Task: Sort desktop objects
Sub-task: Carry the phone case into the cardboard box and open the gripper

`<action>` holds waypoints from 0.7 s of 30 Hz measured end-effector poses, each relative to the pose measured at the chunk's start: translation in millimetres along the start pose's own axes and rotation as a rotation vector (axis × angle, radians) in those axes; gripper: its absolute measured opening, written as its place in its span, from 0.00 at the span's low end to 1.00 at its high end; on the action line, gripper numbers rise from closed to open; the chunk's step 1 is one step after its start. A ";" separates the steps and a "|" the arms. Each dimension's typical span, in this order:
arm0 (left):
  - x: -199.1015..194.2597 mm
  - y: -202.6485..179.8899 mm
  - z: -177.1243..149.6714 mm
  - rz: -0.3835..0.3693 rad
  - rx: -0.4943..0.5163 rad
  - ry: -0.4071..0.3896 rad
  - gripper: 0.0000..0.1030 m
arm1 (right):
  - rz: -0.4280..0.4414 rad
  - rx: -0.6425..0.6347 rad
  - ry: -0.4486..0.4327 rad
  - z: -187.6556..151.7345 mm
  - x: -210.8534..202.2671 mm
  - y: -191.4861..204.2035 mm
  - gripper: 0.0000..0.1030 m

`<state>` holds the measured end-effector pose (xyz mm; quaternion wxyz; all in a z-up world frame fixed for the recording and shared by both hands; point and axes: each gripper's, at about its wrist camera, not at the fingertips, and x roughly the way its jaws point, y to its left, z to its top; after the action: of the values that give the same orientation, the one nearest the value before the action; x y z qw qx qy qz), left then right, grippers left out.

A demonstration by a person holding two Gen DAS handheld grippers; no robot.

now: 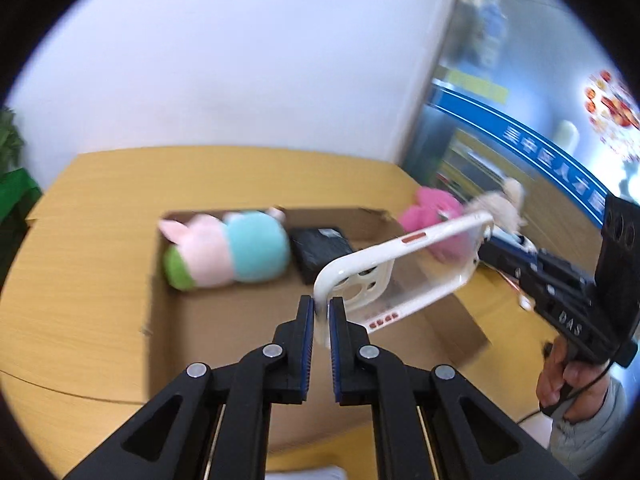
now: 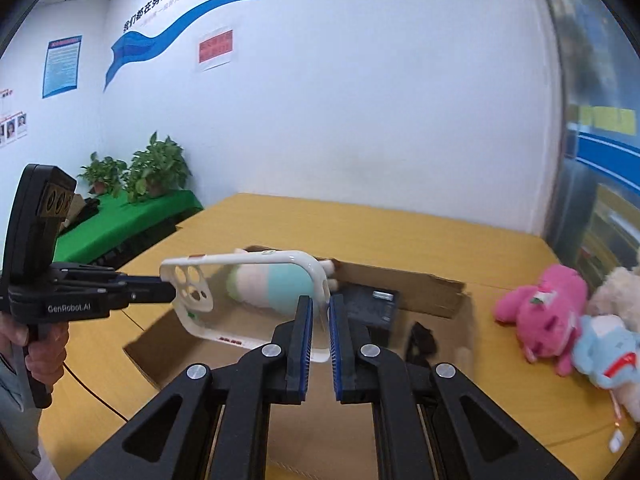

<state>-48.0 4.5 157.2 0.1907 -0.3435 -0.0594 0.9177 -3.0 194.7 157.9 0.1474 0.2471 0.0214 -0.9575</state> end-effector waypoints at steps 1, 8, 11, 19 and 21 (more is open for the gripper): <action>-0.1 9.2 6.2 0.023 -0.001 -0.008 0.06 | 0.021 0.002 0.008 3.6 12.9 4.8 0.07; 35.8 60.3 28.4 0.133 -0.033 0.056 0.06 | 0.108 0.035 0.144 10.0 103.7 12.8 0.07; 61.0 74.1 28.4 0.178 -0.043 0.117 0.06 | 0.141 0.064 0.241 -0.2 146.4 10.4 0.07; 135.3 109.2 14.2 0.304 -0.053 0.334 0.06 | 0.247 0.151 0.559 -48.7 248.0 -5.3 0.07; 155.1 106.2 7.6 0.352 -0.020 0.409 0.06 | 0.236 0.163 0.624 -51.5 267.5 -7.3 0.07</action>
<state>-193.0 -32.5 43.1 0.0327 -0.5285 0.0321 0.8477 -204.3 134.9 -15.7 0.2232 0.5397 -0.0401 -0.8107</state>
